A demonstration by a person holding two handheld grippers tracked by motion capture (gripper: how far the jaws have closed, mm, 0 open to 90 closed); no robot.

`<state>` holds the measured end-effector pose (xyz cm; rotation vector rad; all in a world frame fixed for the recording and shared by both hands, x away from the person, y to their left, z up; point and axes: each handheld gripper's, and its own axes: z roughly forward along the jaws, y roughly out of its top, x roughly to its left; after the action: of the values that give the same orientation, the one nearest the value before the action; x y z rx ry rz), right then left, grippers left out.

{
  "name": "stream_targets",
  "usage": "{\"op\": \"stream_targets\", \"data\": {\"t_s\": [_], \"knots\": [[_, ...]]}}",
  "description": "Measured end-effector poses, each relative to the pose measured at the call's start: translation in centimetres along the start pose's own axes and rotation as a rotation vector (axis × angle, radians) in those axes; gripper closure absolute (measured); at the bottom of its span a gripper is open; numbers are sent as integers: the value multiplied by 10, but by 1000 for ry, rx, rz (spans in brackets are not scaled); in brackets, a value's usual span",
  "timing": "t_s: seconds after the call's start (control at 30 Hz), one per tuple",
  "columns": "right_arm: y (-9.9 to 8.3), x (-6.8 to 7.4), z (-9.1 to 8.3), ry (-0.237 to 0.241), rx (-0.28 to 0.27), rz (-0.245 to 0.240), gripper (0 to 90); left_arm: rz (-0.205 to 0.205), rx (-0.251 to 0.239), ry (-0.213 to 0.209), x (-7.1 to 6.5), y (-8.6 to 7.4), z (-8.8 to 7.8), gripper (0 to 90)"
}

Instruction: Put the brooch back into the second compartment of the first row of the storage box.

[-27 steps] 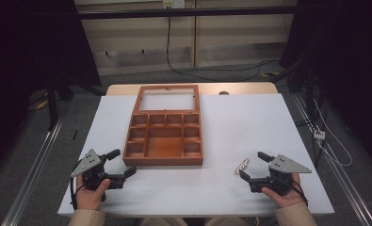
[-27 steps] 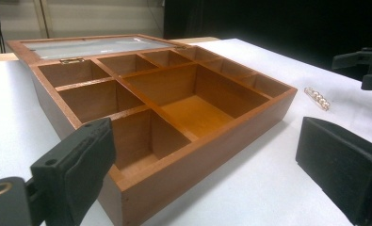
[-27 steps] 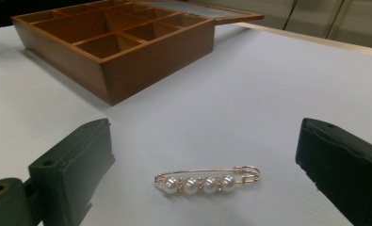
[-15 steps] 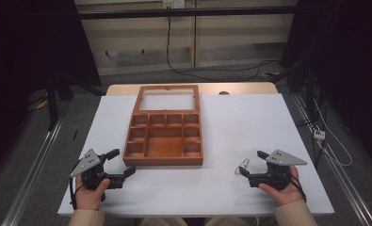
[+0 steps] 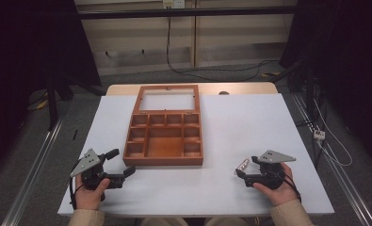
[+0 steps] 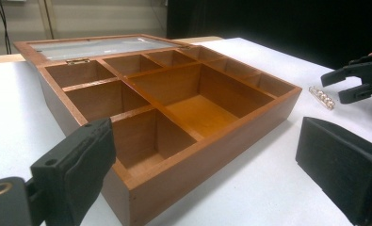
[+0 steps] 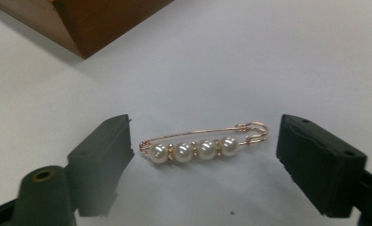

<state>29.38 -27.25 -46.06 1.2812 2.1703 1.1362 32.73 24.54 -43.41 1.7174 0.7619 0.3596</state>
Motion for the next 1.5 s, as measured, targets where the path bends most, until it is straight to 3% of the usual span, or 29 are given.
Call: {"op": "stream_targets", "data": {"t_s": [0.03,0.13,0.27,0.43,0.6,0.73,0.8,0.83,0.9,0.93,1.0,1.07,1.13,1.17,1.3,1.33,1.43,1.5], "knots": [[1,1,4,0,31,3,254,-4,-4,1,0,0,0,52],[3,2,8,-1,63,6,280,0,-3,3,-1,1,0,52],[6,5,13,-5,78,19,310,1,0,5,-1,0,-1,52],[9,10,18,-44,91,-18,346,5,2,7,-2,0,-2,52],[10,10,19,-37,82,-34,508,4,3,7,-3,0,-1,52],[10,5,18,-27,71,-17,625,9,8,8,-2,0,-2,52],[10,3,18,-11,70,-12,603,4,4,12,-2,0,-3,52],[12,3,18,-8,69,-56,543,8,6,12,-2,0,-4,52],[17,0,16,-2,23,-75,383,2,4,17,-1,0,-5,52],[17,0,16,-2,23,-75,383,3,4,16,-1,-1,-5,52],[23,-5,19,37,3,-92,267,-2,10,17,0,-1,-5,53],[24,-6,22,49,-4,-103,240,-4,12,15,0,-2,-5,53],[26,-8,30,87,39,-121,225,1,12,15,0,-2,-4,53],[25,-8,37,116,82,-139,261,1,12,15,0,-2,-4,53],[25,-7,38,117,115,-165,310,0,12,15,1,-2,-6,53],[26,-6,37,118,121,-164,349,-4,12,17,1,-3,-6,53],[25,-5,32,157,126,-192,604,-9,12,19,2,-3,-6,52],[25,-4,31,170,126,-202,655,-5,12,19,1,-2,-6,53]]}}
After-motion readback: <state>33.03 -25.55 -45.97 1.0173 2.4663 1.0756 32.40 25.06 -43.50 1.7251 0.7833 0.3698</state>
